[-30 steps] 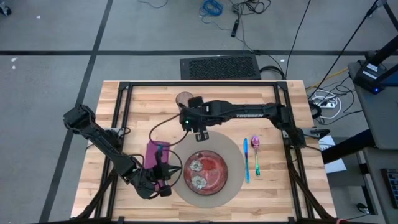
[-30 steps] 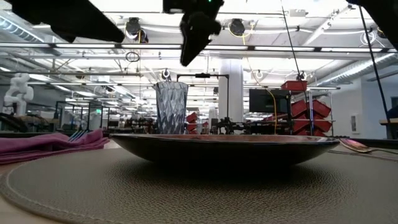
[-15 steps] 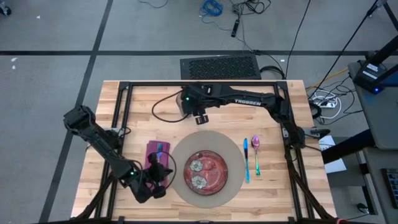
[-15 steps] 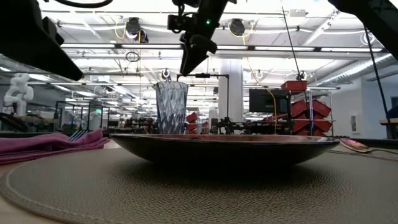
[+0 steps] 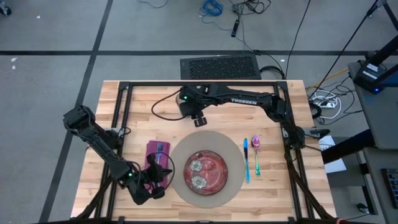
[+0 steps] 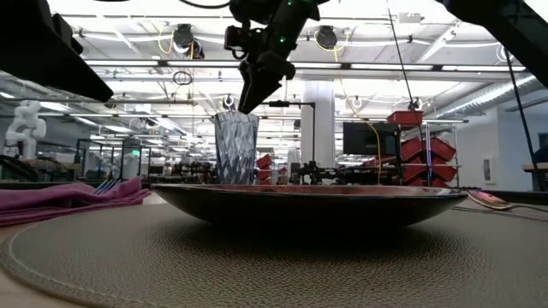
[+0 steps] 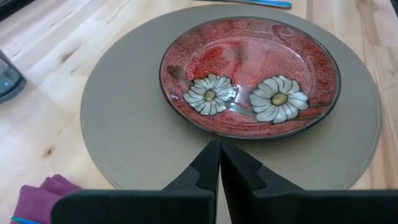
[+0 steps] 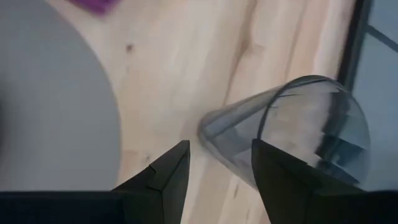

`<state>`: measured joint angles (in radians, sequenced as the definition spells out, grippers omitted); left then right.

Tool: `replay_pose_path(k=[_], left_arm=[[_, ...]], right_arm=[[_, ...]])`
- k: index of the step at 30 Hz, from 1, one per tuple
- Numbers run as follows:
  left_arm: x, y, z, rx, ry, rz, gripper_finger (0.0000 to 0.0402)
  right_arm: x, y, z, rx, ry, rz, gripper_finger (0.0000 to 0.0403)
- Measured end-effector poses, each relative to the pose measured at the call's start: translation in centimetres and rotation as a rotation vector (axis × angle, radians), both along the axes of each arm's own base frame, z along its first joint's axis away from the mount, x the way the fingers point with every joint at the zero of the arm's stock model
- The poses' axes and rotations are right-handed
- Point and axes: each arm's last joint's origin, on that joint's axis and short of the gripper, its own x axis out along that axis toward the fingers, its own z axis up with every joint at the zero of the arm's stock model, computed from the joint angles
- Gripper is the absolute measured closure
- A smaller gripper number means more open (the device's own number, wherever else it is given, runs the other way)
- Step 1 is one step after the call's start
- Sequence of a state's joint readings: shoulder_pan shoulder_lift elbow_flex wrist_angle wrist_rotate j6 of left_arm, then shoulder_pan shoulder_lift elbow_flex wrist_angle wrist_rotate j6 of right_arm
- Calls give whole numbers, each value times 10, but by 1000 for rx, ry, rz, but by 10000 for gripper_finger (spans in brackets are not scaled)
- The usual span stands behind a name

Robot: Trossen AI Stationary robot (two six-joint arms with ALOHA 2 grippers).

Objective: Set table place
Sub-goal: Move the blue glass to the top right side of the gray placemat

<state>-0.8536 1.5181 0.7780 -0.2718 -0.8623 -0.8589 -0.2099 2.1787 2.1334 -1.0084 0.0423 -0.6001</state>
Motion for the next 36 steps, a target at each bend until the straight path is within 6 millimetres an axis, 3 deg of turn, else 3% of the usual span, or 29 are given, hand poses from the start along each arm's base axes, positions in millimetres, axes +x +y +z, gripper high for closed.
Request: replay_pose_path(k=[7,14,24,30,36], left_arm=[[0,0,0,5,-2,3,402],[0,0,0,6,-2,3,402],[0,1,0,12,-1,6,402],[0,1,0,12,-2,7,402],[0,1,0,18,3,7,402]], right_arm=[[8,-12,-23,2,33,-18,245],[12,-14,-32,9,45,-28,245],[14,21,-24,-24,51,46,245],[11,11,-18,-63,39,19,245],[6,4,0,-78,-27,1,245]])
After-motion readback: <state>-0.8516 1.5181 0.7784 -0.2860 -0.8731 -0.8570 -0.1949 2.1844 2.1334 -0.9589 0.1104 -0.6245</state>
